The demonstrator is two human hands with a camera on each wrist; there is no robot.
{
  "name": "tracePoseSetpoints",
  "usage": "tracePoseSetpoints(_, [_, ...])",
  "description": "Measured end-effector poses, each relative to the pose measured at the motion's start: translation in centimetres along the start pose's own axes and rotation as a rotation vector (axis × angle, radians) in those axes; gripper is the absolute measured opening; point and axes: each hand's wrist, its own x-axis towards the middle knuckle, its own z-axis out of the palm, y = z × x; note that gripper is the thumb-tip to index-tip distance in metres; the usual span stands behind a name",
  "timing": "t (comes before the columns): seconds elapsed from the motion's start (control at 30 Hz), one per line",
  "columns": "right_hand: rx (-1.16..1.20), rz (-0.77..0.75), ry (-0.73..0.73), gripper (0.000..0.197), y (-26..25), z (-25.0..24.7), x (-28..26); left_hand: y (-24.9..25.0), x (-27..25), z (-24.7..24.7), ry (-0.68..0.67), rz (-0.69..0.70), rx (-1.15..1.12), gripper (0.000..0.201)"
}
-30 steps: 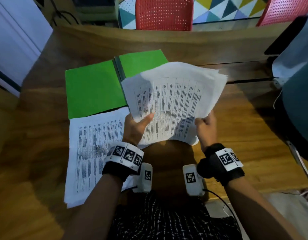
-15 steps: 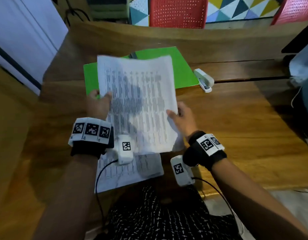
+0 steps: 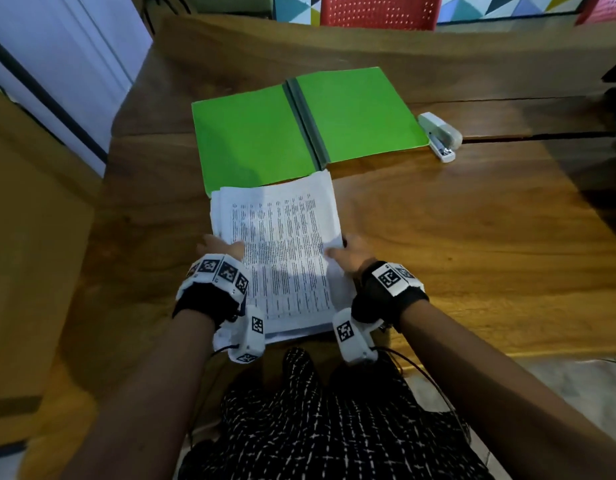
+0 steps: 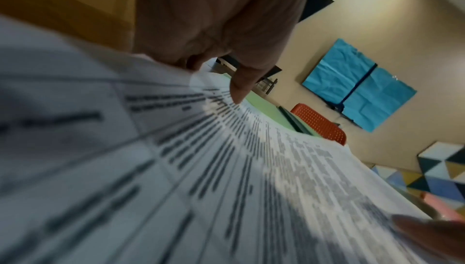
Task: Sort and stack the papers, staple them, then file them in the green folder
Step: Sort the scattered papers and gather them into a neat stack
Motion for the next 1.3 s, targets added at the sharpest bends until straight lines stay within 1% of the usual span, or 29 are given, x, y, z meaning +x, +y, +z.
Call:
tracePoseSetpoints(0.03, [0.066,0.023,-0.034,0.038,0.0,0.3,-0.2,0.0,0.2,0.3,-0.033,0.022,-0.069,0.042])
tracePoseSetpoints(0.07, [0.097,0.033,-0.056,0.038,0.0,0.5,-0.6,0.1,0.0,0.4,-0.071,0.056,-0.121,0.024])
tracePoseSetpoints(0.1, [0.089,0.034,-0.057,0.038,0.0,0.6,-1.0,0.1,-0.2,0.4,-0.093,0.083,-0.147,0.016])
tracePoseSetpoints(0.17, [0.083,-0.046,0.005,0.036,-0.5,0.1,-1.7,0.6,-0.9,0.1,-0.091,0.161,-0.181,0.017])
tracePoseSetpoints(0.23, [0.141,-0.203,0.166,0.035,-1.6,-1.8,-2.8,2.1,-2.5,-0.8,-0.042,0.303,-0.331,0.031])
tracePoseSetpoints(0.3, [0.235,-0.378,0.339,0.037,-3.5,-4.6,-3.8,4.4,-5.4,-2.8,0.007,0.466,-0.501,0.036])
tracePoseSetpoints(0.33, [0.274,-0.483,0.399,0.038,-4.6,-6.2,-4.5,5.7,-6.8,-4.0,0.013,0.545,-0.585,0.037])
tracePoseSetpoints(0.4, [0.333,-0.654,0.468,0.036,-6.3,-9.0,-5.8,7.9,-8.3,-5.9,-0.041,0.727,-0.701,0.036])
tracePoseSetpoints(0.47, [0.374,-0.755,0.486,0.039,-7.2,-10.8,-6.7,9.3,-9.4,-7.1,-0.088,0.86,-0.745,0.037])
tracePoseSetpoints(0.5, [0.395,-0.782,0.486,0.042,-7.2,-11.2,-6.9,9.7,-9.7,-7.4,-0.127,0.894,-0.753,0.046])
tracePoseSetpoints(0.53, [0.413,-0.794,0.476,0.045,-6.8,-11.3,-6.9,9.7,-10.2,-7.4,-0.14,0.912,-0.761,0.051])
tracePoseSetpoints(0.57, [0.427,-0.786,0.462,0.048,-6.2,-11.1,-6.7,9.7,-10.4,-7.0,-0.165,0.908,-0.765,0.047])
tracePoseSetpoints(0.63, [0.464,-0.733,0.446,0.056,-4.7,-10.3,-6.5,9.1,-10.4,-6.0,-0.136,0.874,-0.71,0.024])
tracePoseSetpoints(0.67, [0.488,-0.713,0.471,0.06,-4.1,-9.9,-6.4,8.8,-10.4,-5.7,-0.144,0.866,-0.718,0.019])
tracePoseSetpoints(0.7, [0.512,-0.706,0.523,0.062,-3.8,-9.8,-6.5,8.7,-10.7,-5.5,-0.18,0.851,-0.748,0.015])
tracePoseSetpoints(0.73, [0.536,-0.725,0.592,0.062,-3.9,-9.8,-6.9,8.7,-11.0,-5.6,-0.2,0.826,-0.752,0.016])
tracePoseSetpoints(0.77, [0.544,-0.765,0.677,0.063,-4.2,-9.9,-7.2,8.8,-11.0,-5.7,-0.196,0.829,-0.726,0.017])
tracePoseSetpoints(0.8, [0.514,-0.826,0.768,0.064,-4.8,-10.1,-7.7,8.9,-11.1,-5.9,-0.173,0.869,-0.698,0.02])
tracePoseSetpoints(0.87, [0.329,-0.97,0.919,0.062,-6.1,-10.6,-8.7,9.4,-11.7,-6.4,-0.097,0.988,-0.619,0.031])
tracePoseSetpoints(0.9, [0.181,-1.013,0.948,0.058,-6.6,-10.8,-8.9,9.7,-11.9,-6.7,-0.049,1.053,-0.555,0.035])
tracePoseSetpoints(0.93, [-0.001,-1.013,0.95,0.052,-7.1,-11.1,-9.0,10.0,-12.1,-6.9,-0.007,1.116,-0.489,0.035])
tracePoseSetpoints(0.97, [-0.183,-0.972,0.939,0.047,-7.3,-11.3,-8.8,10.1,-11.9,-7.0,0.017,1.16,-0.435,0.036])
tracePoseSetpoints(1.0, [-0.315,-0.923,0.92,0.043,-7.5,-11.6,-8.7,10.3,-11.8,-7.0,0.024,1.173,-0.4,0.04])
tracePoseSetpoints(1.03, [-0.374,-0.893,0.895,0.042,-7.4,-11.9,-8.5,10.5,-11.6,-7.0,0.023,1.171,-0.378,0.045])
tracePoseSetpoints(1.07, [-0.368,-0.895,0.868,0.041,-7.3,-12.2,-8.6,10.5,-11.5,-7.0,0.041,1.16,-0.363,0.047])
tracePoseSetpoints(1.13, [-0.211,-0.932,0.808,0.038,-7.1,-12.6,-8.8,10.5,-11.2,-6.8,0.081,1.125,-0.352,0.043])
tracePoseSetpoints(1.2, [0.084,-0.897,0.747,0.04,-6.6,-12.8,-8.8,10.4,-10.9,-6.4,0.063,1.048,-0.35,0.038])
tracePoseSetpoints(1.27, [0.458,-0.76,0.647,0.045,-6.1,-12.3,-8.6,10.0,-10.7,-5.5,-0.038,0.947,-0.403,0.029])
tracePoseSetpoints(1.3, [0.564,-0.678,0.598,0.043,-5.8,-11.8,-8.2,9.9,-10.6,-4.8,-0.089,0.896,-0.433,0.028])
